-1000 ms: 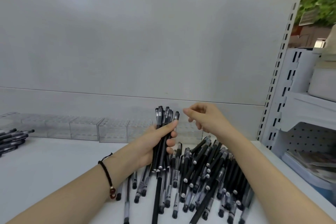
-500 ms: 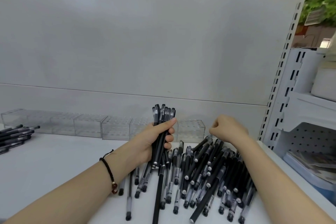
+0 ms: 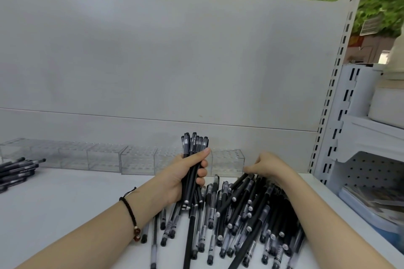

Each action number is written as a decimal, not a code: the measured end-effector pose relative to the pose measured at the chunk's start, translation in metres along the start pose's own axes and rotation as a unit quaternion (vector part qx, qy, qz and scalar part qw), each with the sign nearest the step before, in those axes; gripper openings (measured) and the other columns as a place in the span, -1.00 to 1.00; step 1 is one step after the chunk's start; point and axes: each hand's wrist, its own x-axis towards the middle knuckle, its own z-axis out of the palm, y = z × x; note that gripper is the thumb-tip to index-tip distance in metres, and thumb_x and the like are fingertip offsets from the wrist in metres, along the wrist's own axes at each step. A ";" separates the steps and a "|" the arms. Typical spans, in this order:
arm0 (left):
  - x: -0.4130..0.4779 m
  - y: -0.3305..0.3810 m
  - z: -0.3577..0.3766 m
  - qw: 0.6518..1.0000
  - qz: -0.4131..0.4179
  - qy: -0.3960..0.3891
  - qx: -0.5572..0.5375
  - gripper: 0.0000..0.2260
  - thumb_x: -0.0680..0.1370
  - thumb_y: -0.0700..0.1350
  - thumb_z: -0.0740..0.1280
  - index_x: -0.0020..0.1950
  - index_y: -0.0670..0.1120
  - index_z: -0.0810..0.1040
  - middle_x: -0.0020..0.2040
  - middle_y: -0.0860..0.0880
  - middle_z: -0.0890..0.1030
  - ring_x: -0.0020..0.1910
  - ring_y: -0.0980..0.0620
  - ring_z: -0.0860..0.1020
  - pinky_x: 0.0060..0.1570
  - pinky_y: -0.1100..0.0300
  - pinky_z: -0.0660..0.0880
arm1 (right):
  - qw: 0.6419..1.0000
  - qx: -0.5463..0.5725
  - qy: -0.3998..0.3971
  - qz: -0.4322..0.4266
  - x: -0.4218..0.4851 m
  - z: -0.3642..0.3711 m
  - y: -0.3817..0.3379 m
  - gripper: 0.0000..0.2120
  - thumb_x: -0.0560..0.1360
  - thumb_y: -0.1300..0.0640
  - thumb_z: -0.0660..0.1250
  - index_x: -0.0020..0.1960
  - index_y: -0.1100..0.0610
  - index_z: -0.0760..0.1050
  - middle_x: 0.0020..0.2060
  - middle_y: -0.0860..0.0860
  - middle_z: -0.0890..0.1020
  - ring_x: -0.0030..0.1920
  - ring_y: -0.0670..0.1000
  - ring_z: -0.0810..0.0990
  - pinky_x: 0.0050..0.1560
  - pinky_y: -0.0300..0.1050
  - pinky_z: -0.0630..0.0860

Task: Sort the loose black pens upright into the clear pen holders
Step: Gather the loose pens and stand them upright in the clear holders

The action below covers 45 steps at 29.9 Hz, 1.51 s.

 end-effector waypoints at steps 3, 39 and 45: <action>0.000 0.000 0.001 1.000 -0.010 0.005 -0.010 -0.76 0.32 -0.10 0.48 -0.14 -0.14 0.49 -0.40 -0.01 0.46 -0.55 0.13 0.38 -0.62 0.33 0.35 | 0.997 0.082 0.008 0.000 -0.006 -0.004 -0.002 -0.73 0.40 0.07 0.50 -0.23 0.14 0.43 -0.27 0.03 0.52 -0.24 0.01 0.49 -0.34 -0.19 0.37; 0.002 0.006 -0.004 1.000 -0.015 -0.013 -0.022 -0.81 0.38 -0.11 0.47 -0.29 -0.11 0.48 -0.37 -0.01 0.47 -0.55 0.12 0.40 -0.57 0.29 0.41 | 0.982 -0.125 -0.110 -0.087 -0.031 -0.025 -0.009 -0.30 0.31 -0.35 0.42 0.24 0.12 0.51 0.10 -0.05 0.59 0.07 -0.02 0.55 0.00 -0.19 0.48; 0.001 0.007 -0.006 0.999 -0.017 -0.003 -0.030 -0.81 0.39 -0.11 0.47 -0.30 -0.11 0.48 -0.38 0.00 0.48 -0.55 0.12 0.40 -0.57 0.29 0.42 | 0.982 -0.133 -0.123 -0.062 -0.032 -0.022 -0.010 -0.25 0.29 -0.40 0.39 0.18 0.21 0.56 0.04 0.03 0.59 0.03 0.02 0.53 0.04 -0.16 0.43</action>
